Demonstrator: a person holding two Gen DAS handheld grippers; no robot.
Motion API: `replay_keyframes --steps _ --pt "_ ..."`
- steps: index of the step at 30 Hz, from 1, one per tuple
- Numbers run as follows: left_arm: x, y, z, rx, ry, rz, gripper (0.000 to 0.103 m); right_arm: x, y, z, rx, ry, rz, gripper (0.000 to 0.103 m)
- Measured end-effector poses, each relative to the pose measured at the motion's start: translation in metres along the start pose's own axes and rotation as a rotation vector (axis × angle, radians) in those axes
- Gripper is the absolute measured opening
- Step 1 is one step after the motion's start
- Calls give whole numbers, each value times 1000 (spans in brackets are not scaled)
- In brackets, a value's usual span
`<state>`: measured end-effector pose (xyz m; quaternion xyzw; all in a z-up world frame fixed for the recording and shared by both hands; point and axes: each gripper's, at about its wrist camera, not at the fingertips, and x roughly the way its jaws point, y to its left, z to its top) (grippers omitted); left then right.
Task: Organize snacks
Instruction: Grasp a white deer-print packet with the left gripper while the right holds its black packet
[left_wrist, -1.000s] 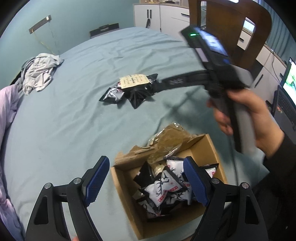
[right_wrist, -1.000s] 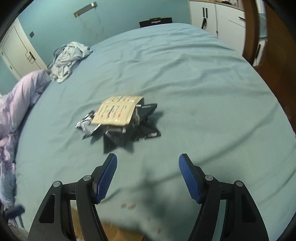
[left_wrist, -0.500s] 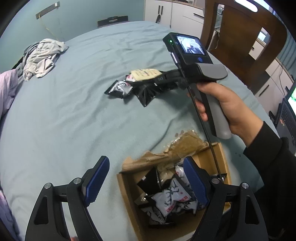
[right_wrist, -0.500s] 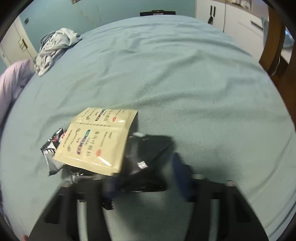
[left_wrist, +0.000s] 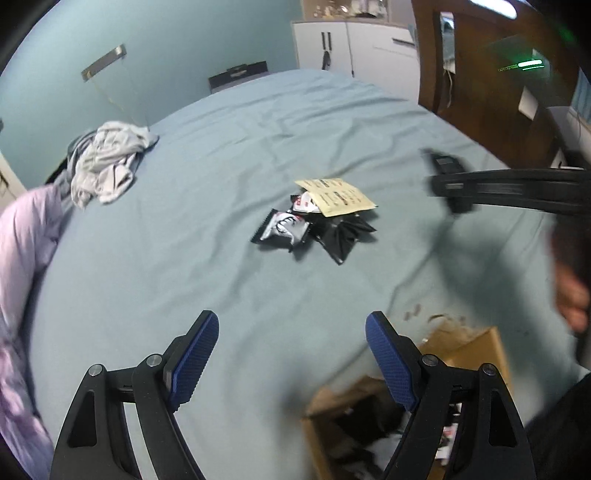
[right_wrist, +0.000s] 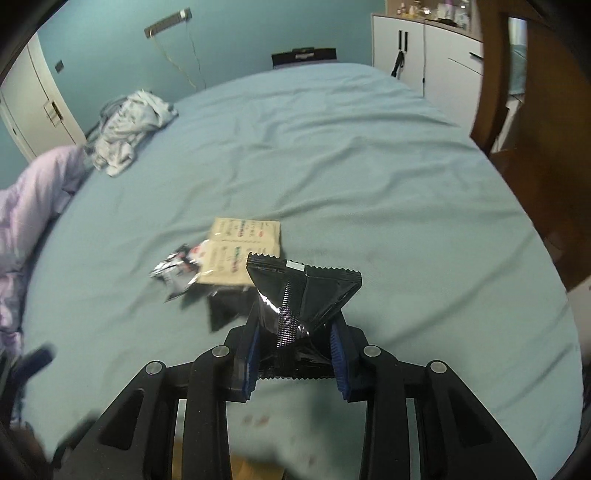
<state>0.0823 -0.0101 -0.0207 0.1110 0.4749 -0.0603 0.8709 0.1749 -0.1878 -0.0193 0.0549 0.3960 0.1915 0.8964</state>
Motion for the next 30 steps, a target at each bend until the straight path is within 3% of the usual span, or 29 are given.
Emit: replay_keyframes --steps 6,12,18,25,27,30 --pt "21 11 17 -82 54 -20 83 -67 -20 -62 60 -48 67 31" --pt "56 13 28 -68 102 39 83 -94 -34 -115 102 -22 84 31" --pt "105 21 46 -96 160 33 83 -85 -23 -105 65 -7 74 31" --pt "143 24 69 -161 155 -135 83 -50 -17 -98 18 52 62 31" --pt "162 21 75 -136 219 -150 83 -39 -16 -95 16 68 61 31" --pt "176 27 75 -172 228 -147 82 -31 -18 -91 16 84 51 31"
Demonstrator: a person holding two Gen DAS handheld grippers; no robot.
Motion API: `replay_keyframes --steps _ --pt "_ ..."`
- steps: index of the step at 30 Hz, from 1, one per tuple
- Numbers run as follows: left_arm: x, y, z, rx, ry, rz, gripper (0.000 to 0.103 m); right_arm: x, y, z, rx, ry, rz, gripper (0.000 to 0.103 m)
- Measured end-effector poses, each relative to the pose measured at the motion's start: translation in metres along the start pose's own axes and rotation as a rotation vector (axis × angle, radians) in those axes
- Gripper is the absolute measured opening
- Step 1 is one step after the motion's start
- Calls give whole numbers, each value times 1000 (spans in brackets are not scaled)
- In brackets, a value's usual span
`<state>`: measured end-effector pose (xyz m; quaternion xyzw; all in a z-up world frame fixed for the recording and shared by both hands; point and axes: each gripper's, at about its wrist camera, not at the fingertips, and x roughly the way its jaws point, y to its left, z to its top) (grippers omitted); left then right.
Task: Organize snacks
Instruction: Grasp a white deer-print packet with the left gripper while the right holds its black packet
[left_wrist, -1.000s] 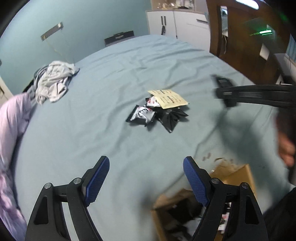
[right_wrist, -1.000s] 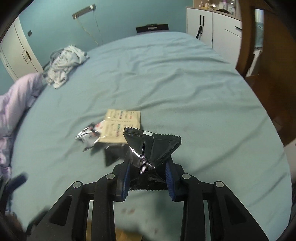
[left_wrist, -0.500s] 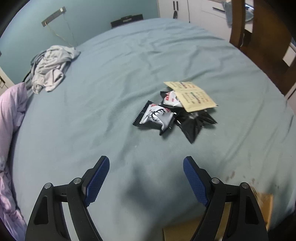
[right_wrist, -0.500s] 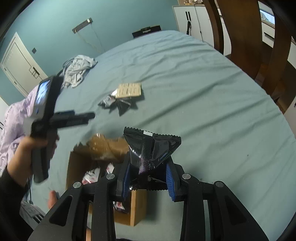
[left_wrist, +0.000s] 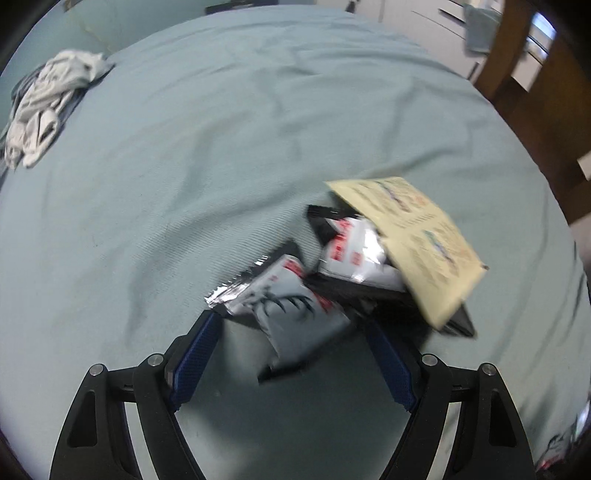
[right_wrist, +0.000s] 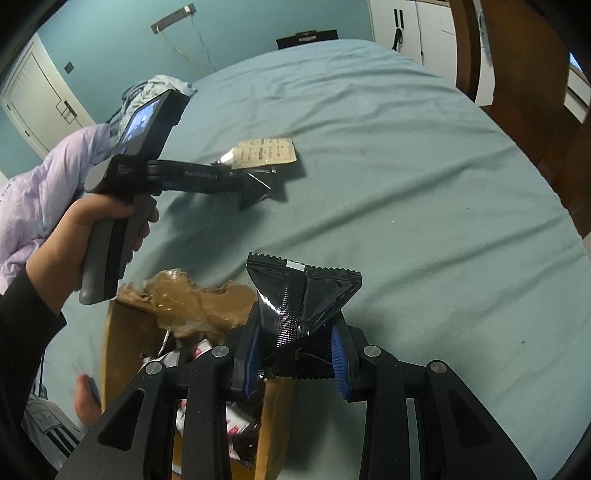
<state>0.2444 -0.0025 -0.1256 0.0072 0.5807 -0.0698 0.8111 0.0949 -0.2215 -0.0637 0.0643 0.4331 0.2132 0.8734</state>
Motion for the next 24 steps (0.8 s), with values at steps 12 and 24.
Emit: replay_keyframes --steps 12,24 --pt "-33 28 -18 -67 -58 -76 55 -3 7 -2 -1 -53 -34 31" --pt "-150 1 -95 76 -174 -39 55 -30 4 -19 67 -133 -32 31"
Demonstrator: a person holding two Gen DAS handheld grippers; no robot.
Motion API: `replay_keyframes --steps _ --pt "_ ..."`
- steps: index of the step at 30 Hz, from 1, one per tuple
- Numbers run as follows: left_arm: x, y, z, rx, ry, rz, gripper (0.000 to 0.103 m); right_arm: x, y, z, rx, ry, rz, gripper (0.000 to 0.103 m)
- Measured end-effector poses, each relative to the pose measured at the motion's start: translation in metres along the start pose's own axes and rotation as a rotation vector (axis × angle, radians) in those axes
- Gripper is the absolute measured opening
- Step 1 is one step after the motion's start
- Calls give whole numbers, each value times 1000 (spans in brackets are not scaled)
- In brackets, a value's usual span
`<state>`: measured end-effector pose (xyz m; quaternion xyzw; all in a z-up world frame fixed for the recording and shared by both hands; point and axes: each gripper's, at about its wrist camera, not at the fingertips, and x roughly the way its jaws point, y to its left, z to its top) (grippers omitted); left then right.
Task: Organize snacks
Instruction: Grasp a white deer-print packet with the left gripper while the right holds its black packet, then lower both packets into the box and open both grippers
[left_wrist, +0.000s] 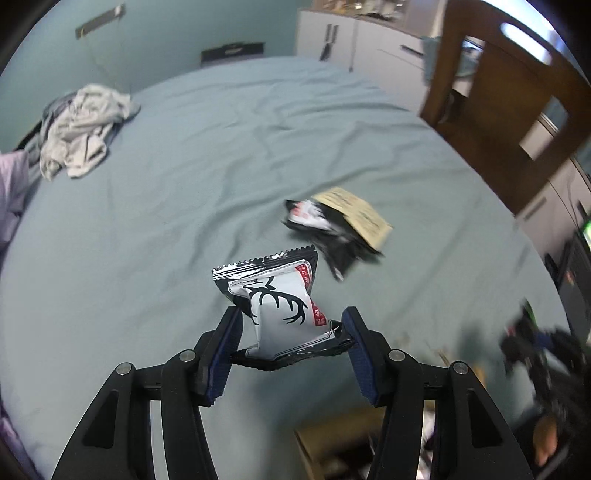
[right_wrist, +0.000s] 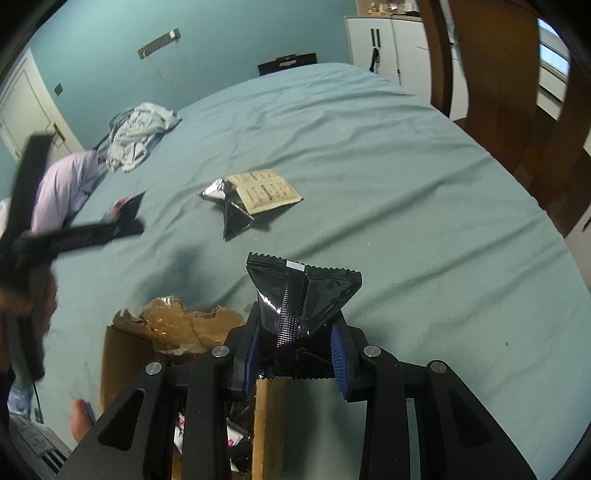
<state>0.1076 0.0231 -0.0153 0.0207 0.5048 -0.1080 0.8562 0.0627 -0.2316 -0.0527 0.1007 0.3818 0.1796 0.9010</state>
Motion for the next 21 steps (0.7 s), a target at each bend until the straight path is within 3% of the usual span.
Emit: replay_keyframes --steps 4,10,21 --pt "-31 -29 -33 61 -9 -47 55 -9 -2 -5 11 -12 -13 31" --pt "-43 -58 -79 108 34 -118 56 -22 4 -13 3 -9 -10 31" --pt "-25 -95 -114 220 136 -61 56 -51 8 -36 -7 -22 26 31"
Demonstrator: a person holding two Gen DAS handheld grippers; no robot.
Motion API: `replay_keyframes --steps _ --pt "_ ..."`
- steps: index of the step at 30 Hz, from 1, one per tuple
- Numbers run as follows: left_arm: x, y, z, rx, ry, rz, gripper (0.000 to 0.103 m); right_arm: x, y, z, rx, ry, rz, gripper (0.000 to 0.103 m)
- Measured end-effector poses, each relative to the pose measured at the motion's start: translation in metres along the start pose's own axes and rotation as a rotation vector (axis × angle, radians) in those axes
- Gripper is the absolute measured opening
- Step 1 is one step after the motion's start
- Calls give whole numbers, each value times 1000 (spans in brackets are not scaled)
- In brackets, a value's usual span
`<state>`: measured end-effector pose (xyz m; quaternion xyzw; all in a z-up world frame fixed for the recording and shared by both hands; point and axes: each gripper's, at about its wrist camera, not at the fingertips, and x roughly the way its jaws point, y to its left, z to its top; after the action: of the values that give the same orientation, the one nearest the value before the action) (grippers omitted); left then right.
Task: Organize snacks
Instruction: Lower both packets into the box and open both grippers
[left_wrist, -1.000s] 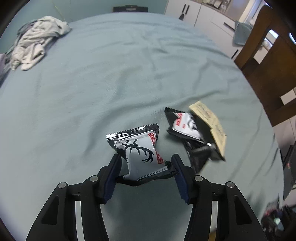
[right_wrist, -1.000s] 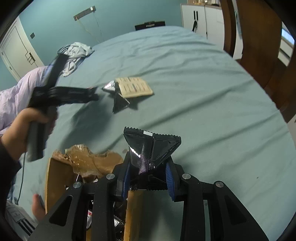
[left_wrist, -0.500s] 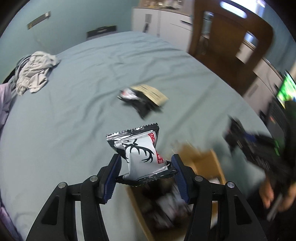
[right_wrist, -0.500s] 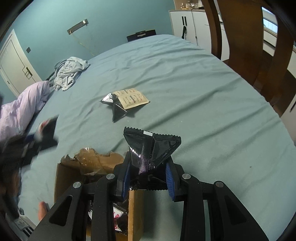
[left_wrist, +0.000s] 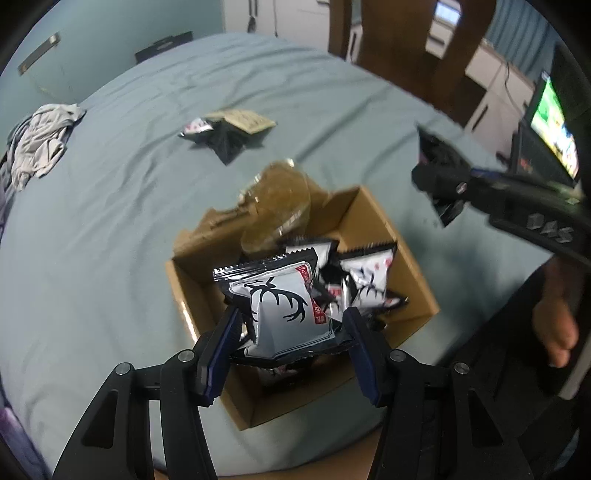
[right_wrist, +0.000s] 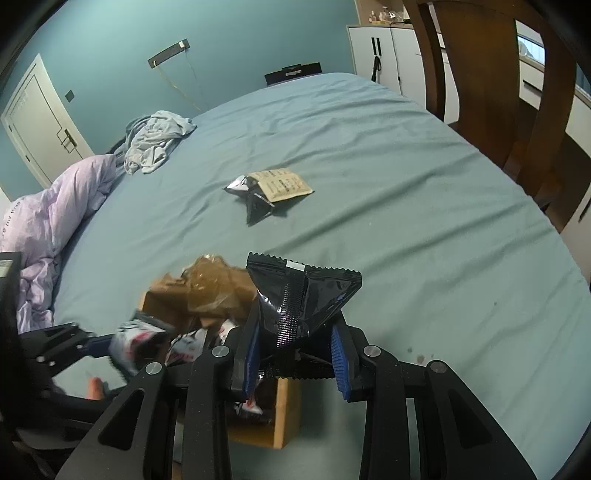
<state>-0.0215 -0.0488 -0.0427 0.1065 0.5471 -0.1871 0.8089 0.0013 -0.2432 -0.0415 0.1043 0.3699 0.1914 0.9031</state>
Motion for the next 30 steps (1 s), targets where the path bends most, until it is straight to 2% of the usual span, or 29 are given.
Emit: replay_keyframes --steps 3,5,6,7,9,12,17,21,30 --pt "13 -5 -2 24 53 16 57 -2 3 -3 -10 -1 4 31" --pt "14 -6 -2 40 51 42 59 -3 5 -3 -23 0 -3 31" --pt "13 -5 -1 43 40 56 65 -2 7 -3 -28 1 -5 31" --pt "10 -5 -1 42 27 68 75 -1 7 -3 -31 5 -3 31" --pt "2 -1 1 23 -27 102 87 1 8 -3 -36 13 -4 31" --pt "-8 6 5 -6 -85 134 89 4 10 -1 -53 25 -7 31" --pt "-15 20 10 -51 -106 196 90 8 22 -3 -114 41 -10 31" --pt "-18 25 12 -67 -127 236 90 14 37 -8 -196 54 -58 31" --pt "-17 29 15 -65 -138 260 90 28 64 -15 -327 123 -71 31"
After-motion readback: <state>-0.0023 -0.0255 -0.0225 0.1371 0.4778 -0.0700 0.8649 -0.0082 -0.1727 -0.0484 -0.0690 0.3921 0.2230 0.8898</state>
